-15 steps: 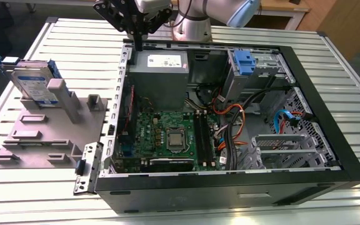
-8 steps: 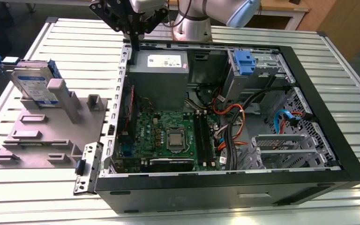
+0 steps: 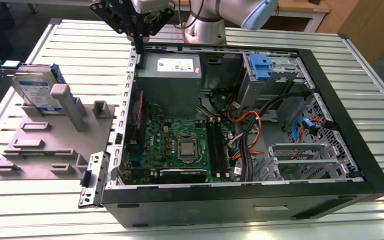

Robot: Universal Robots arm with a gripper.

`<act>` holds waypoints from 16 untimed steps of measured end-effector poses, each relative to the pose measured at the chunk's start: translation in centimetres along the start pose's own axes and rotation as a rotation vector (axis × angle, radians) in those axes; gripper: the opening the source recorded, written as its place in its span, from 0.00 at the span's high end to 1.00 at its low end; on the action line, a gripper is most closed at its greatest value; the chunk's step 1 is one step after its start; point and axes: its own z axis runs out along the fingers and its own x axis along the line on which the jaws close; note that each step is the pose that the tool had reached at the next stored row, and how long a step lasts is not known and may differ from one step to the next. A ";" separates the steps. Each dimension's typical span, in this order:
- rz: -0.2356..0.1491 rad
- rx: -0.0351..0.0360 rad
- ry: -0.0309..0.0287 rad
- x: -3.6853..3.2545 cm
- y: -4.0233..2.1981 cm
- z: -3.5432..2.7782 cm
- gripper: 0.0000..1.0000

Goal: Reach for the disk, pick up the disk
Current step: 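Reach for the disk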

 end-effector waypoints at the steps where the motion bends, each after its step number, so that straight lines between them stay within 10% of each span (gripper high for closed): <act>1: 0.000 0.0000 0.0000 0.10 -0.01 0.00 0.89; 16: 0.000 -0.0001 0.0000 0.77 -0.06 -0.01 0.89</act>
